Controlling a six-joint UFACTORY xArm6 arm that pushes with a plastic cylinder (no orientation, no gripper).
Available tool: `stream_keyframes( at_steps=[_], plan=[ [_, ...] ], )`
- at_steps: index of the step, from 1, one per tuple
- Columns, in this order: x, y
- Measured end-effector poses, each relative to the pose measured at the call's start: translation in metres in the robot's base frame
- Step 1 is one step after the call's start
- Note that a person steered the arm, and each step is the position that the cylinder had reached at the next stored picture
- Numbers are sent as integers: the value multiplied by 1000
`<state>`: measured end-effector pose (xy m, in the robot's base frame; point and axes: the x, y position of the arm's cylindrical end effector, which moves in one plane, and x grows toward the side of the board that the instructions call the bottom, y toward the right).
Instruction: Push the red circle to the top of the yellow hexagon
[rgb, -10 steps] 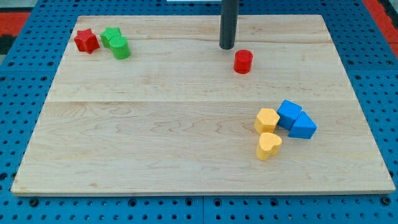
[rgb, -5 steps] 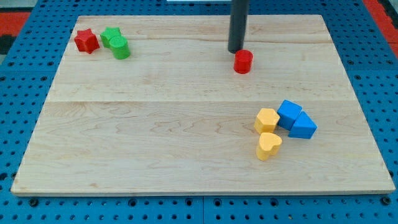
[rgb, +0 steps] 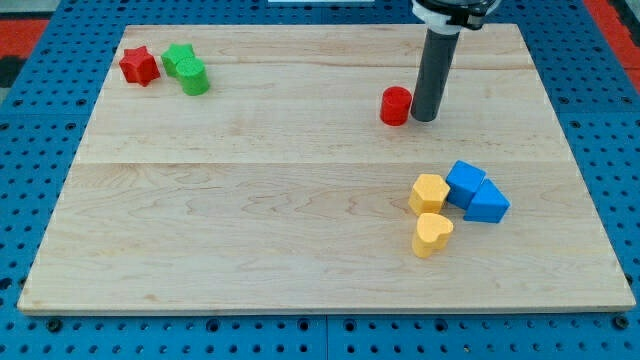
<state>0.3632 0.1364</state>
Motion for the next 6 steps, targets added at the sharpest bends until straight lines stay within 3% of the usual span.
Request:
stream_keyframes(
  at_steps=[1,2,3,5,6],
  plan=[
    [-9,25],
    [-54,-17],
    [-29,-65],
    [54,-56],
    [2,-35]
  ],
)
